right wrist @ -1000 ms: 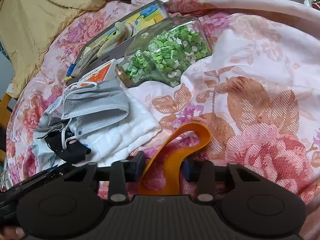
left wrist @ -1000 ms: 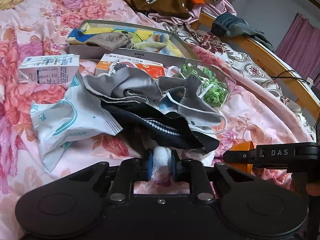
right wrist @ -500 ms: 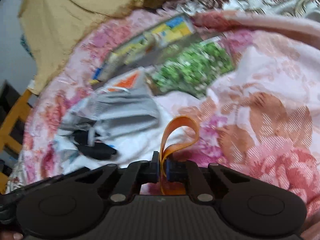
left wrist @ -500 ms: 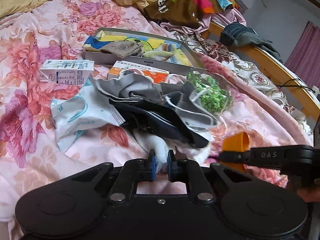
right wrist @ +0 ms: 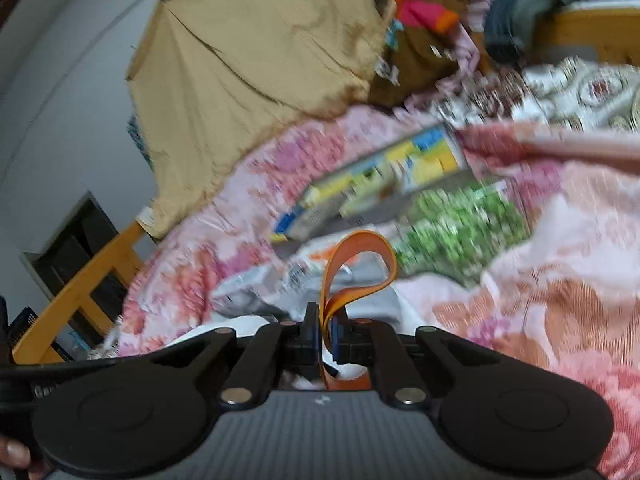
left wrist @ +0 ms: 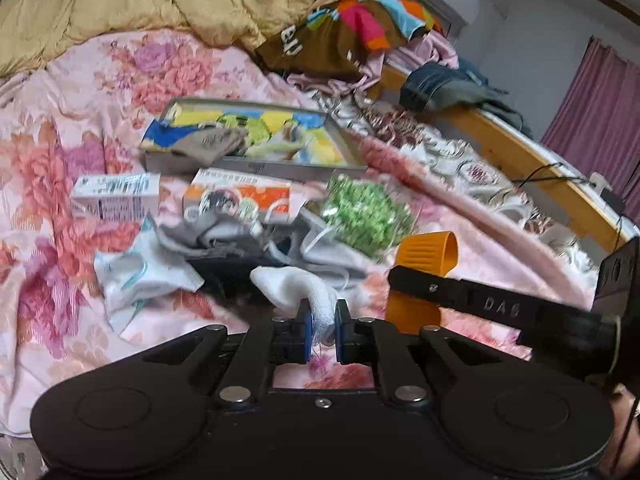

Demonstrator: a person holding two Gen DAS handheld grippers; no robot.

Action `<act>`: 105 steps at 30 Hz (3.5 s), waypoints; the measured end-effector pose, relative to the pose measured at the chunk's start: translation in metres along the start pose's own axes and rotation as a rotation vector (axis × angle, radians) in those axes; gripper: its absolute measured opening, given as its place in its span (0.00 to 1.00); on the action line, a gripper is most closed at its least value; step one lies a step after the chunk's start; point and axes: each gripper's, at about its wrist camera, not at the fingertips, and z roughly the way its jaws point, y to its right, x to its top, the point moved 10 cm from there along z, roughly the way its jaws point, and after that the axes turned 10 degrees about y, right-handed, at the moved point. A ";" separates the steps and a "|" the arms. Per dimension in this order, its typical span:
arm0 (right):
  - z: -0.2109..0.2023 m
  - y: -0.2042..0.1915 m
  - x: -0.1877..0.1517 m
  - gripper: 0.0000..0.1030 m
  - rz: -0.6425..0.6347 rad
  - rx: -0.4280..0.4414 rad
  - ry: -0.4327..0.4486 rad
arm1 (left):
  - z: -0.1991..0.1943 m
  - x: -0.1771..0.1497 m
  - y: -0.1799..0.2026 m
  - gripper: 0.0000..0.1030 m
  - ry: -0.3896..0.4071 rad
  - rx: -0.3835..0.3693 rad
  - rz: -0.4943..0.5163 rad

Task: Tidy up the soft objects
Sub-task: 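Lift and carry the white towel and orange strap over the tray with both tools, then open the left tool to drop the towel while the right tool drops the strap into the tray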

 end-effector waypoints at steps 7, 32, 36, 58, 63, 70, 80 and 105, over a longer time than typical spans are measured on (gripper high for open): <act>-0.014 -0.013 0.026 0.06 -0.026 0.048 0.127 | -0.015 0.034 0.018 0.10 0.074 -0.029 0.020; 0.152 0.013 0.128 0.06 -0.164 -0.023 0.182 | 0.103 0.161 -0.022 0.11 0.224 0.023 0.094; 0.185 0.030 0.132 0.06 -0.153 -0.032 0.164 | 0.143 0.167 -0.041 0.11 0.215 0.045 0.087; 0.271 0.105 0.111 0.11 -0.002 -0.111 0.000 | 0.295 0.149 -0.079 0.11 0.112 0.111 0.015; 0.276 0.112 0.106 0.18 0.036 -0.129 -0.040 | 0.306 0.136 -0.085 0.11 0.070 0.130 0.009; 0.276 0.118 0.104 0.31 0.060 -0.149 -0.059 | 0.308 0.130 -0.087 0.13 0.059 0.141 -0.002; 0.273 0.119 0.104 0.48 0.036 -0.180 -0.077 | 0.299 0.134 -0.085 0.21 0.060 0.166 0.014; 0.204 0.060 0.150 0.95 -0.130 -0.142 0.077 | 0.204 0.177 -0.081 0.72 0.197 0.260 0.032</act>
